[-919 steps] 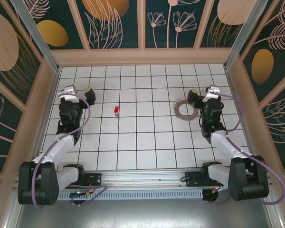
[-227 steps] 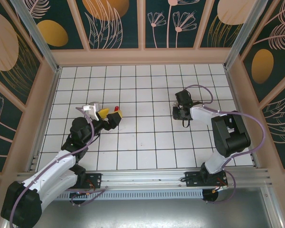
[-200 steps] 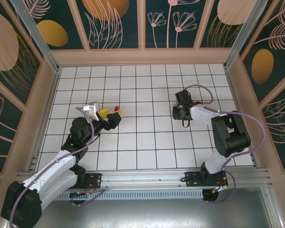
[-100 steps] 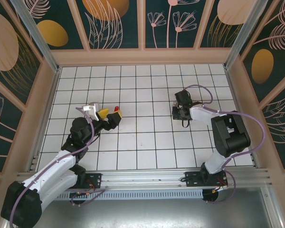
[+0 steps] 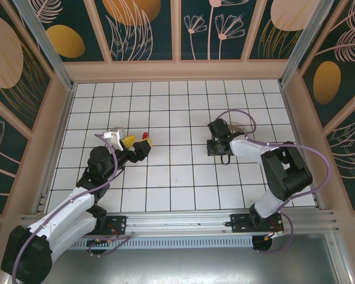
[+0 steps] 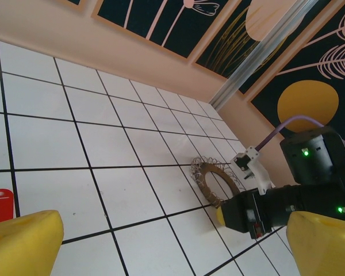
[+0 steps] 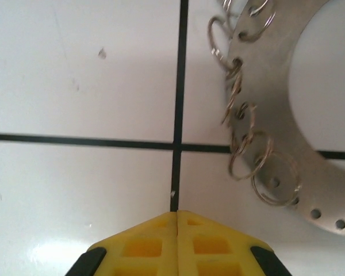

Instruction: Put the keys on the keyring

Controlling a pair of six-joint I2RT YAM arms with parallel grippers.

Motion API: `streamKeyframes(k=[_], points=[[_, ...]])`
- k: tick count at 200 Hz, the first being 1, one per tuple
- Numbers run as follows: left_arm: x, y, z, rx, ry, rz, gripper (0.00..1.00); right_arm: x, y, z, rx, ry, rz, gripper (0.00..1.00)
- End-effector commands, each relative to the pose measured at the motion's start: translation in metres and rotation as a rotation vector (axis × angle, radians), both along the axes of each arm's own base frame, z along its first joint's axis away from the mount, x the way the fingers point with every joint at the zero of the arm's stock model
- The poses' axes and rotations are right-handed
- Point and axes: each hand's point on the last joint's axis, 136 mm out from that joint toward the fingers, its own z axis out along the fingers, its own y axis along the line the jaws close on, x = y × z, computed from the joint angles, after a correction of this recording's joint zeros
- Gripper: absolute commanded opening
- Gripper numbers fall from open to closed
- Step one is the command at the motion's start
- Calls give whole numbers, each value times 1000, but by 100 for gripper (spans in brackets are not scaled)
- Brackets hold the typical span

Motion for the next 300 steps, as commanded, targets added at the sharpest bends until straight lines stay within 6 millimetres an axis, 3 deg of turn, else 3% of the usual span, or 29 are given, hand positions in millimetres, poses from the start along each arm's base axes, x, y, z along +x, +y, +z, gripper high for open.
streamKeyframes(k=[1,19,45,66,92,148,300], points=[[0,0,-6,23,-1,2,99,-12,-10,3,-40,-7,-25,5],[1,-1,-9,31,8,2,99,-14,-11,9,-39,-21,-34,9],[2,-1,-12,38,16,0,99,-8,-19,24,-49,-65,-58,36],[3,-3,-14,40,20,-7,99,-1,-26,30,-43,-80,-72,47],[3,-4,-15,42,25,-11,99,8,-37,30,-15,-83,-101,46],[3,-5,-15,43,26,-20,97,21,-56,32,24,-93,-142,35],[3,-6,-16,42,29,-25,88,31,-51,14,57,-49,-97,24]])
